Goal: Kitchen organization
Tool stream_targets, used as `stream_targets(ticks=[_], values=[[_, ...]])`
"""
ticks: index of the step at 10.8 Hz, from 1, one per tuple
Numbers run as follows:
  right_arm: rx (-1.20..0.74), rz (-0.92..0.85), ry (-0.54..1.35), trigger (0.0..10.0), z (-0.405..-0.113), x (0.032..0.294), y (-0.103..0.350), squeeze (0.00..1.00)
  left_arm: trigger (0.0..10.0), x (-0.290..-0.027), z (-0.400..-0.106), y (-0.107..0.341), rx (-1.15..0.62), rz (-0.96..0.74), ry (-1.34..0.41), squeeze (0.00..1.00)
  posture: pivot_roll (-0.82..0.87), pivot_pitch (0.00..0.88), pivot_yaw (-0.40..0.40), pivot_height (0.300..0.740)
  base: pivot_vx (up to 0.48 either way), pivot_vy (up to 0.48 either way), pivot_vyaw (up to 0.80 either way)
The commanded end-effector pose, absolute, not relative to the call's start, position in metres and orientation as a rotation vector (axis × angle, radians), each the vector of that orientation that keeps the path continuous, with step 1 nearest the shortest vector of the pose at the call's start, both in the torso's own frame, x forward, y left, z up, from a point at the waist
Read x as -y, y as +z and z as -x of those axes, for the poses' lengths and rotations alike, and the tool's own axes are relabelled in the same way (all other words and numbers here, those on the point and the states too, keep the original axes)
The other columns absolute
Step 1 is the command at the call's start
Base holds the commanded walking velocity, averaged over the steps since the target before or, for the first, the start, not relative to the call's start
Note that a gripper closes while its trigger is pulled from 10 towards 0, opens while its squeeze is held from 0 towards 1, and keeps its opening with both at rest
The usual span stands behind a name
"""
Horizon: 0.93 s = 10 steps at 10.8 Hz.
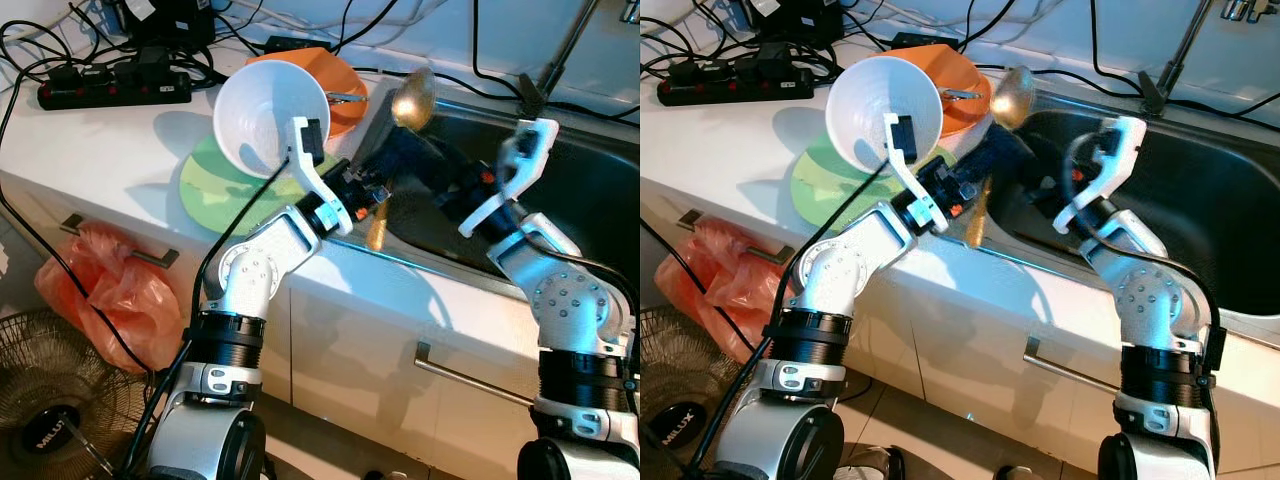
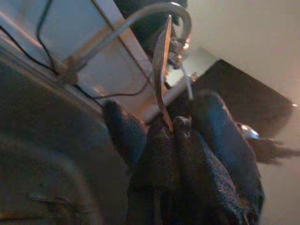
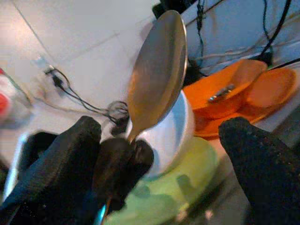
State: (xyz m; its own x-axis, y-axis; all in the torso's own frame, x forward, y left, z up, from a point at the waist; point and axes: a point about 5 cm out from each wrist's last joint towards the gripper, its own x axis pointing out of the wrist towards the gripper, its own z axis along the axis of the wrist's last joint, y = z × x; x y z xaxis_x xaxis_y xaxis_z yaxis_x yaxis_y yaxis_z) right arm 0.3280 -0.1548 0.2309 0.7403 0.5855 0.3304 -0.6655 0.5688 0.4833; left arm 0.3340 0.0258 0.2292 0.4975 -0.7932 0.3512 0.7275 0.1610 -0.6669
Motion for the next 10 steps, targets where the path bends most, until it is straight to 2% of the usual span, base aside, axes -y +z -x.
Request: stream_targets(ticks=[1, 3, 4, 5, 10], values=[[0.138, -0.658, 0.754, 10.0, -0.330, 0.155, 0.234, 0.00, 10.0, -0.006, -0.322, 0.245, -0.068, 0.909, -1.226, 0.00, 0.05, 0.086, -0.002, 0.740, 0.000, 0.000, 0.00], [0.165, -0.695, 0.795, 10.0, -0.335, 0.155, 0.241, 0.00, 10.0, -0.005, -0.314, 0.238, -0.137, 0.899, -1.299, 0.00, 0.05, 0.087, -0.004, 0.740, 0.000, 0.000, 0.00], [0.175, -0.705, 0.797, 4.4, -0.337, 0.157, 0.243, 0.00, 10.0, -0.007, -0.313, 0.236, -0.150, 0.897, -1.299, 0.00, 0.05, 0.088, -0.005, 0.740, 0.000, 0.000, 0.00], [0.189, -0.714, 0.797, 0.0, -0.337, 0.160, 0.245, 0.00, 10.0, -0.009, -0.313, 0.234, -0.157, 0.895, -1.296, 0.00, 0.05, 0.087, -0.004, 0.740, 0.000, 0.000, 0.00], [0.205, -0.690, 0.784, 0.0, -0.336, 0.170, 0.247, 0.00, 10.0, -0.022, -0.314, 0.227, -0.167, 0.878, -1.263, 0.00, 0.05, 0.087, -0.009, 0.740, 0.000, 0.000, 0.00]])
